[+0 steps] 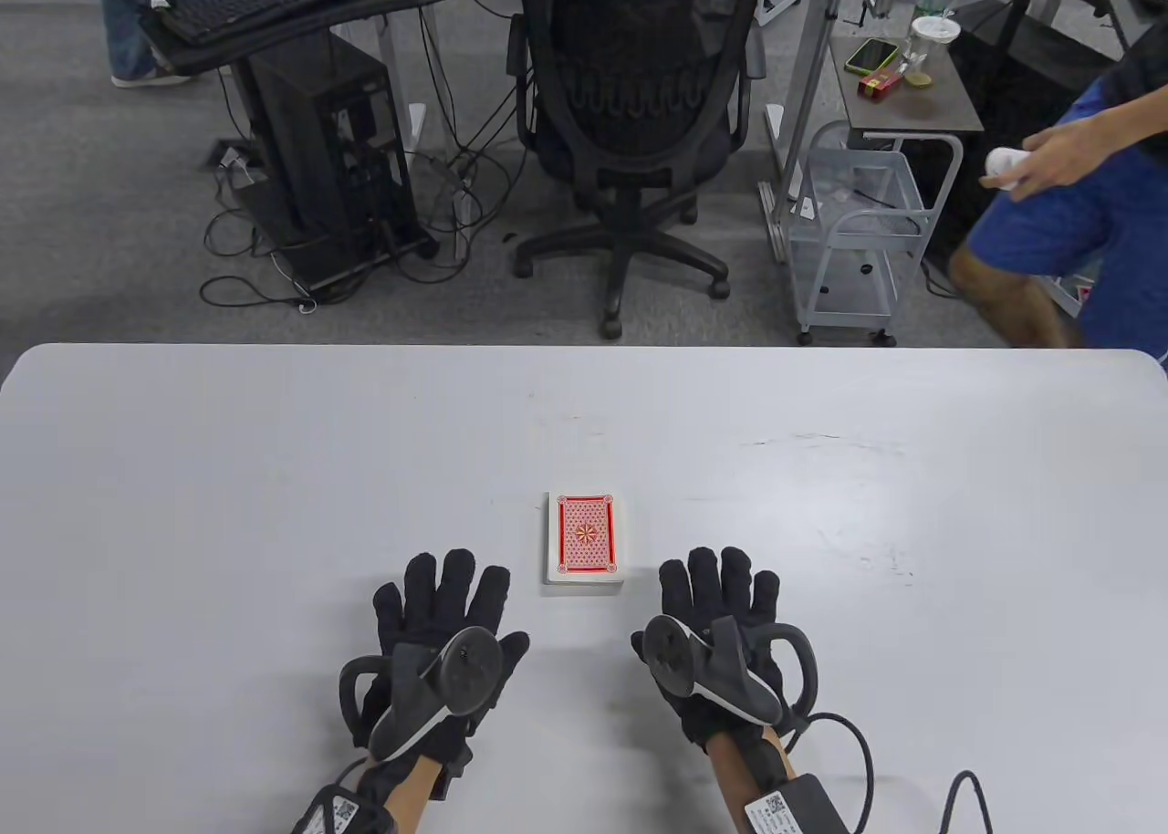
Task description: Four-player card dealing with fan arrangement
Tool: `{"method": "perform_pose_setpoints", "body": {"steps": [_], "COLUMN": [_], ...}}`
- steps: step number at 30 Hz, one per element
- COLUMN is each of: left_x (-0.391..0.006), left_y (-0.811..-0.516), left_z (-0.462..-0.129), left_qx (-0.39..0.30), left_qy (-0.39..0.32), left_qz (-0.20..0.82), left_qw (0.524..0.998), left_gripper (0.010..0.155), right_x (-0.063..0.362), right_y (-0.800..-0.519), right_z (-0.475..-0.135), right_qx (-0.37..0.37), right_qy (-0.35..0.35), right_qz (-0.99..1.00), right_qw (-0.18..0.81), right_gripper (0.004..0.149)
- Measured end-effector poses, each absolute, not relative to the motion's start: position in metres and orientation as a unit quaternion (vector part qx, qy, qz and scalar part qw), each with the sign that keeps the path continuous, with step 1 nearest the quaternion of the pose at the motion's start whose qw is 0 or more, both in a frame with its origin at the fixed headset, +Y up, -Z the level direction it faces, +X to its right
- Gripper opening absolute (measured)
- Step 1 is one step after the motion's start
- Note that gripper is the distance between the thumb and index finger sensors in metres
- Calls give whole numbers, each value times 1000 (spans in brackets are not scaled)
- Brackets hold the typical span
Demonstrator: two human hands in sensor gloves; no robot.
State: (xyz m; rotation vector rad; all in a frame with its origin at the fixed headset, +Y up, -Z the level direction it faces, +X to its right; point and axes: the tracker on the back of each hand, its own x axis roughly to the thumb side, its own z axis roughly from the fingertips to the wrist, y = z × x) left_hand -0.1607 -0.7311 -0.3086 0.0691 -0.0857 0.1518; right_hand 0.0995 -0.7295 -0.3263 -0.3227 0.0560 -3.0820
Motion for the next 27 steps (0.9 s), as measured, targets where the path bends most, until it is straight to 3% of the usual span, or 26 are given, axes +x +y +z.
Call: {"method": "perform_pose_setpoints", "body": {"steps": [6, 11, 16, 19, 23, 27], "left_x": [-157, -143, -135, -133, -131, -132], "left_y": [-733, -728, -738, -748, -758, -758], "left_z": [-336, -382, -426, -445, -460, -469], "left_qx": [-27, -126, -246, -285, -323, -320], "left_qy": [-50, -30, 41, 88, 153, 193], "left_qz": [117, 177, 283, 340, 349, 356], "left_qw": [991, 976, 926, 892, 866, 857], "left_gripper": [71, 73, 79, 81, 83, 83], "right_x": [101, 108, 110, 108, 104, 99], "right_y": [-723, -717, -731, -743, -758, -767], "right_z": [-351, -390, -428, -442, -455, -461], "right_qx": [-108, -91, -43, -7, 29, 60], "right_qy": [-57, -136, -228, -260, -292, -303], "right_qz": [-992, -970, -893, -850, -829, -807], "right_qw": [-36, -182, -386, -458, -477, -504], "right_gripper": [82, 81, 81, 82, 83, 83]}}
